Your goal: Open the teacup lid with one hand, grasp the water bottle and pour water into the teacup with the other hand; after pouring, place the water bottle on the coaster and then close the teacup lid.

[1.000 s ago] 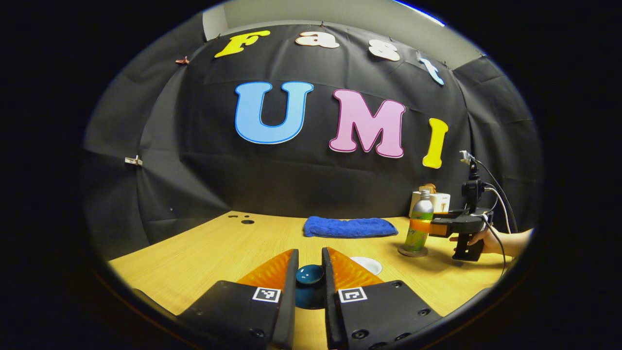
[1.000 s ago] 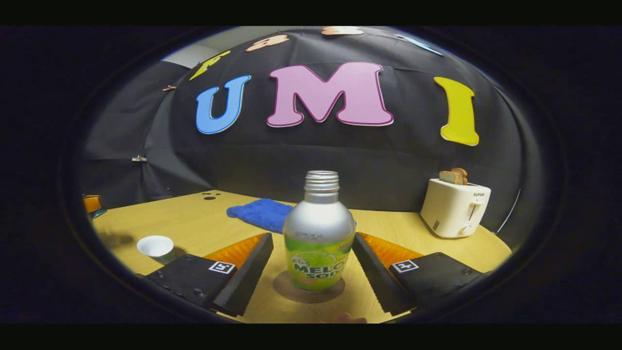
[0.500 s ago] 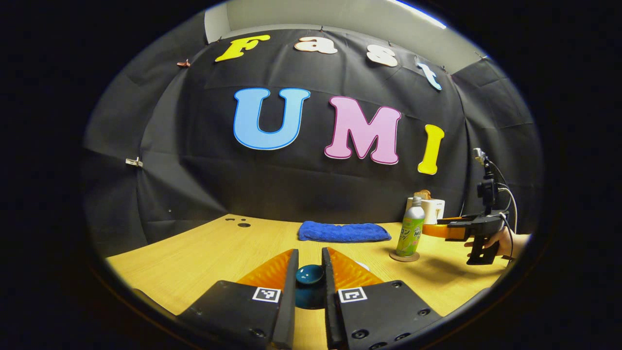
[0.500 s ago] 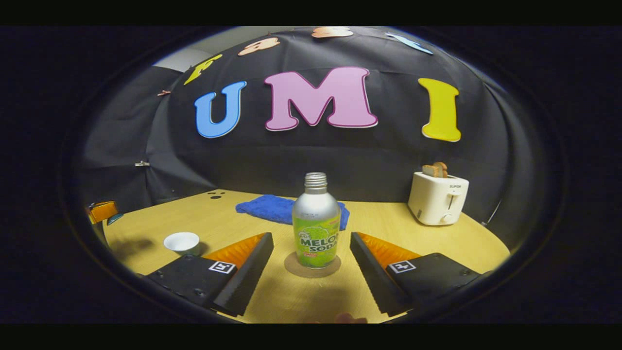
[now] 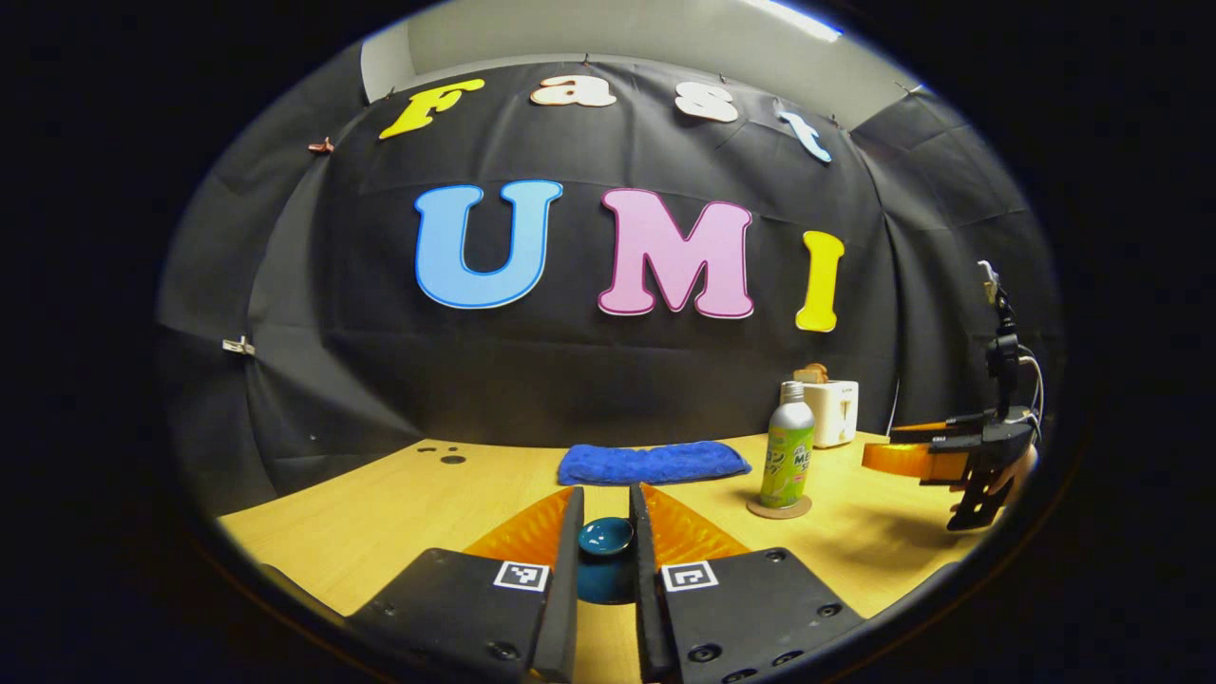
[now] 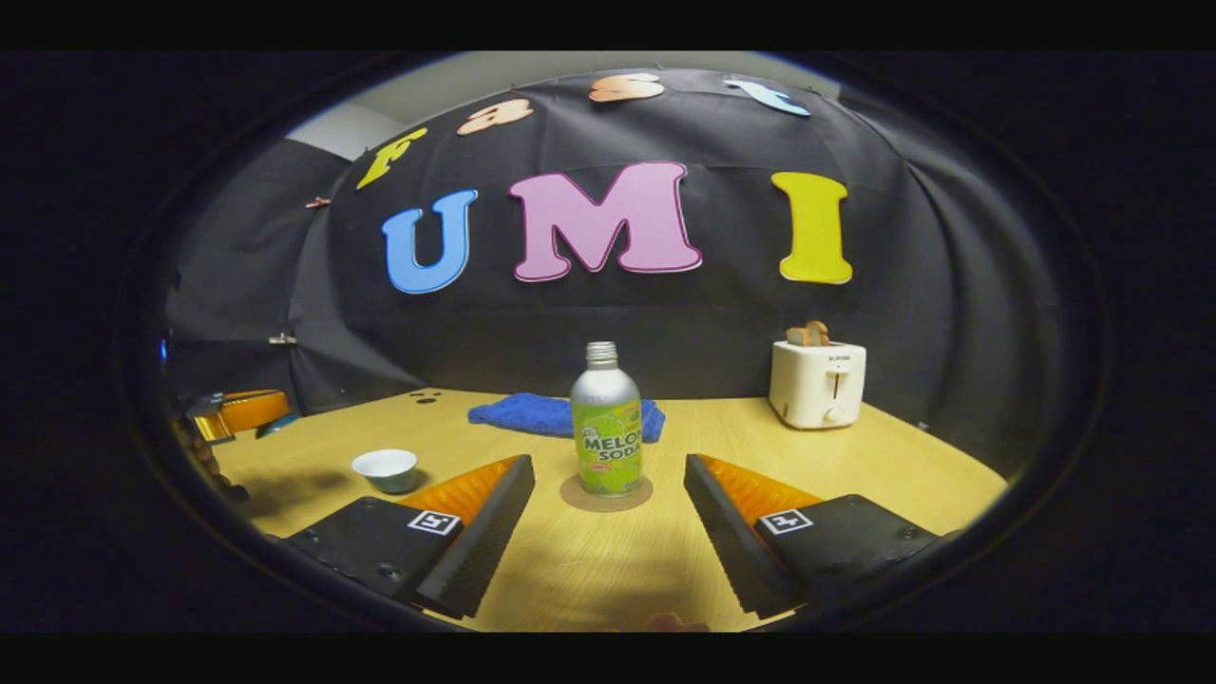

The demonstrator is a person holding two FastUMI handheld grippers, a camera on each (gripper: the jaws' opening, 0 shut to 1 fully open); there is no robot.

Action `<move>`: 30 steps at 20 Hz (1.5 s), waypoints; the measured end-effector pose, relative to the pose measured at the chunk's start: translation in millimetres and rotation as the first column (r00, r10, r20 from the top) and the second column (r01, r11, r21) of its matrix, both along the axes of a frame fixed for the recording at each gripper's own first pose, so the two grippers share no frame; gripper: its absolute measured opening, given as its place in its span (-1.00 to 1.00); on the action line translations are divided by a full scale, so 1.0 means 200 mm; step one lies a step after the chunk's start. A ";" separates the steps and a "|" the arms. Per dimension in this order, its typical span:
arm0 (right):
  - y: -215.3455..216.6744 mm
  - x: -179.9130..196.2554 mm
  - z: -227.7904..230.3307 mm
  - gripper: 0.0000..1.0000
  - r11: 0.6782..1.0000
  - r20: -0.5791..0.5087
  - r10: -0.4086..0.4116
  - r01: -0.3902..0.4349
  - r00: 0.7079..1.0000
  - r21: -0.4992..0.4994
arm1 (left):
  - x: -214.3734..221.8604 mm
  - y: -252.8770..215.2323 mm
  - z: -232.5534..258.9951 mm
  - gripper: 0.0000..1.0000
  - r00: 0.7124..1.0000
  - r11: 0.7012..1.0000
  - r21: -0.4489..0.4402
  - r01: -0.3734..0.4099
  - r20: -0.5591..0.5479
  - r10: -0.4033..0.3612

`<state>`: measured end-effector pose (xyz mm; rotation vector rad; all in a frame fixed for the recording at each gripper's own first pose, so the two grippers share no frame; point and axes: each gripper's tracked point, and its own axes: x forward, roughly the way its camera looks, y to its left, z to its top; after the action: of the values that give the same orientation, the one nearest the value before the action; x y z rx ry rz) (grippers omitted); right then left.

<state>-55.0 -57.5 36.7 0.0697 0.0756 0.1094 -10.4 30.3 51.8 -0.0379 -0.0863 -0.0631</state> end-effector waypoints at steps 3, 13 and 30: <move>0.00 -0.05 0.00 0.96 1.000 0.011 -0.006 0.007 1.000 -0.015 | 0.11 -0.05 0.02 -0.42 1.000 1.000 0.014 0.022 -0.002 -0.022; 0.05 -0.08 -0.05 0.92 1.000 0.005 0.021 -0.021 1.000 -0.012 | 0.41 -0.15 -0.22 -0.41 0.993 0.987 0.154 0.035 -0.120 -0.016; 0.07 -0.05 -0.14 0.96 0.999 -0.021 0.041 -0.041 0.999 0.013 | 0.53 -0.16 -0.39 -0.36 0.971 0.970 0.241 0.009 -0.234 0.050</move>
<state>-65.3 -42.9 8.8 0.0820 0.0976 0.1502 96.4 -1.3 -25.4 0.1983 0.1628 -0.0474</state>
